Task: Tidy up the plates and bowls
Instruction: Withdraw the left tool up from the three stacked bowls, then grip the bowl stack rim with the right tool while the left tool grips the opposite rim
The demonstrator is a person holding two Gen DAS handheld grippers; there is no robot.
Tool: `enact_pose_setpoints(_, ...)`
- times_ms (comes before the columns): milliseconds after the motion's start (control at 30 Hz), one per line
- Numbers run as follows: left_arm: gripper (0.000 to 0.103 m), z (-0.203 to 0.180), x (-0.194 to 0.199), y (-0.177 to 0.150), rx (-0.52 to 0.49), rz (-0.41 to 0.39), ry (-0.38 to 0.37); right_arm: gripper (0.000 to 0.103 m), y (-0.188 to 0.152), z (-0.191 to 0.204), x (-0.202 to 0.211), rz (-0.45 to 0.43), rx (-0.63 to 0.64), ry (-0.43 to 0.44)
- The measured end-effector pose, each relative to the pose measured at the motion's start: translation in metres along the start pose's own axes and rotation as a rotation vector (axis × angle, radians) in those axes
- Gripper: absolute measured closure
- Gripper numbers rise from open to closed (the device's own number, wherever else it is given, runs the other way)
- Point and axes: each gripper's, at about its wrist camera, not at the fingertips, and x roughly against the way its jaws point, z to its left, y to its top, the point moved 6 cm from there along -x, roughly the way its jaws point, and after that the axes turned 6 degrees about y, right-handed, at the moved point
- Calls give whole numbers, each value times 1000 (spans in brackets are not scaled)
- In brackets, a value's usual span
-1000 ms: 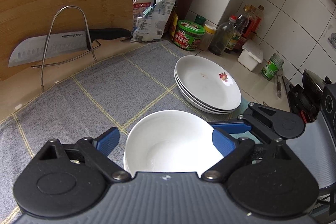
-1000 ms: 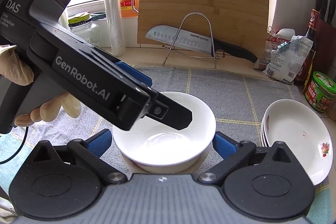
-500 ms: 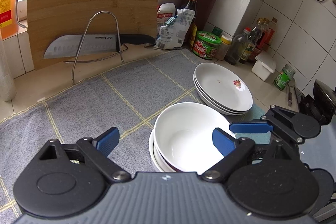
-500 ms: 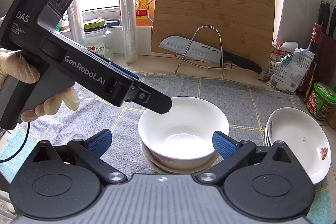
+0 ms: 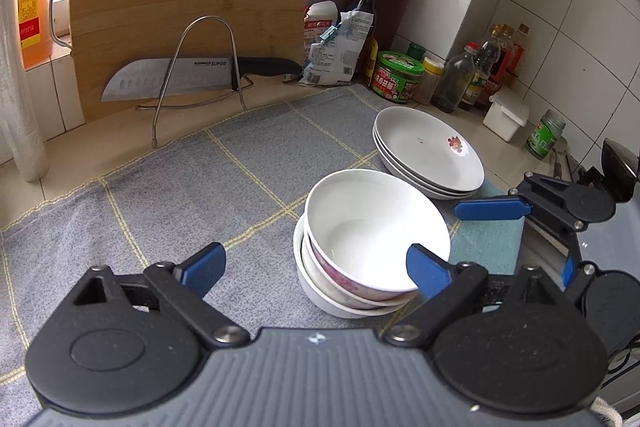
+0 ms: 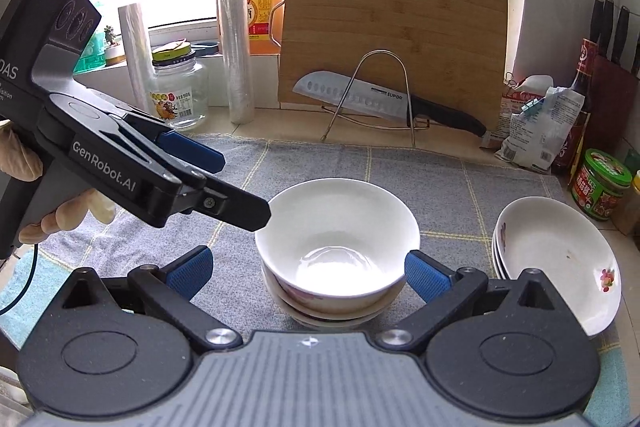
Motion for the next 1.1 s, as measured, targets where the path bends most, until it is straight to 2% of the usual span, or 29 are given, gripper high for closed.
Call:
enact_pose_setpoints(200,3,3,-1,-23,-72,46,9,0,-17,-10,-4,62,-9,-73)
enact_pose_setpoints(400,3,5,-28,-52,-70,151,-57,0,-47,-21,-17,171,-60,-167)
enact_pose_setpoints(567,3,-11,-46,-58,-96,173,-15,0,-59,-33,-27,218,-14,-173)
enact_pose_setpoints(733,3,-29,-62,-60,-98,191,62,0,-60,-55,-44,231,55,-70)
enact_pose_setpoints(833,1,-41,-70,-64,-85,190,105,0,-60,-69,-49,227,84,29)
enact_pose_setpoints(900,1,-46,-74,-65,-80,193,163,0,-60,-75,-51,234,114,90)
enact_pose_setpoints(1033,0,-55,-78,-70,-95,196,240,0,-61,-83,-56,253,159,160)
enact_pose_setpoints(1100,0,-56,-77,-71,-69,192,263,0,-62,-84,-58,261,166,194)
